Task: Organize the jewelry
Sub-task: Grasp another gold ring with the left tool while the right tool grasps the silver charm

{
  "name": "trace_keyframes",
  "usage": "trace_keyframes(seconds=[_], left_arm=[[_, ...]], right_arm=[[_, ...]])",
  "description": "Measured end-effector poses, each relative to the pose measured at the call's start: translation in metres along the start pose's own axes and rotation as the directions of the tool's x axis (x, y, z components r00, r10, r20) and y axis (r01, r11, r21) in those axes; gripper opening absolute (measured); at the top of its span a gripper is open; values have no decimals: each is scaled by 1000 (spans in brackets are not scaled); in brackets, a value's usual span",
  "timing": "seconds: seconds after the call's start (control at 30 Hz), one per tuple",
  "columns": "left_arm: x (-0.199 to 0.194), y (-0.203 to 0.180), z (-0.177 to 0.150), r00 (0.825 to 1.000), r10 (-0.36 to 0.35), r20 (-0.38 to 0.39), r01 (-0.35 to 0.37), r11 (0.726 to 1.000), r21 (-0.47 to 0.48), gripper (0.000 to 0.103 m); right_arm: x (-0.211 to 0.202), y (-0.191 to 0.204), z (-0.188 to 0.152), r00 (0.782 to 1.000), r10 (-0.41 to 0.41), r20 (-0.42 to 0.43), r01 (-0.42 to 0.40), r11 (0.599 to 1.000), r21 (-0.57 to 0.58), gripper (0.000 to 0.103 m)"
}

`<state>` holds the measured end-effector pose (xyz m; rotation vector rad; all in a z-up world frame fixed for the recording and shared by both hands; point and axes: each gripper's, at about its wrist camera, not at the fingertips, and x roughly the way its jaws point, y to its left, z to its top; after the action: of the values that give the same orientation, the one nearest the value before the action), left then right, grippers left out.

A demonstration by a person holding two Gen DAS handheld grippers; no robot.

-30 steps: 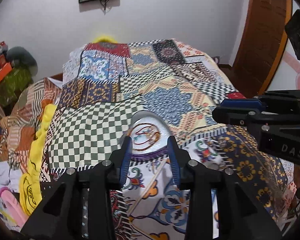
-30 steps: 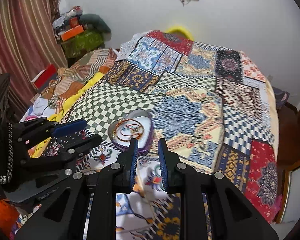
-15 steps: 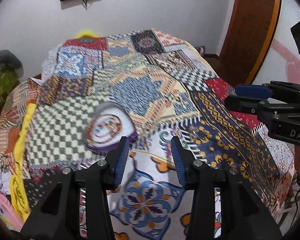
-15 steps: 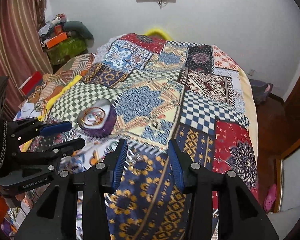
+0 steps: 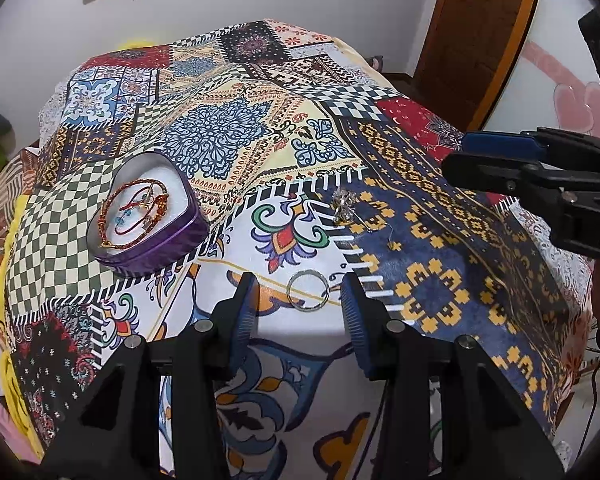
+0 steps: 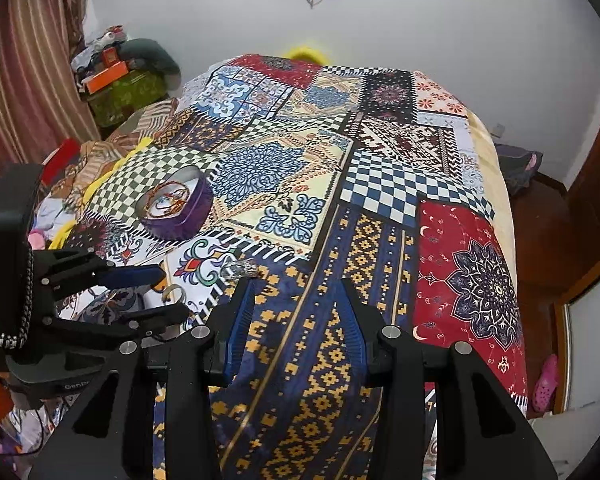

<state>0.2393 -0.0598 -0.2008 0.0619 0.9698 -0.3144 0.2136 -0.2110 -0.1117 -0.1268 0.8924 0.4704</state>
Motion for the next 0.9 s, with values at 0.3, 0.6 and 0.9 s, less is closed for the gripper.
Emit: trace_keyframes(seconds=[0.3, 0.6, 0.9], left_arm=[[6, 11, 1, 999, -37, 8, 37, 999, -37, 24], [6, 16, -1, 998, -50, 26, 52, 996, -68, 21], [6, 19, -4, 997, -70, 42, 73, 994, -83, 21]], right_arm=[[17, 15, 4, 997, 66, -28, -67, 997, -49, 38], [54, 24, 17, 984, 141, -109, -145, 989, -33, 38], [65, 30, 19, 980, 150, -132, -160, 985, -70, 21]])
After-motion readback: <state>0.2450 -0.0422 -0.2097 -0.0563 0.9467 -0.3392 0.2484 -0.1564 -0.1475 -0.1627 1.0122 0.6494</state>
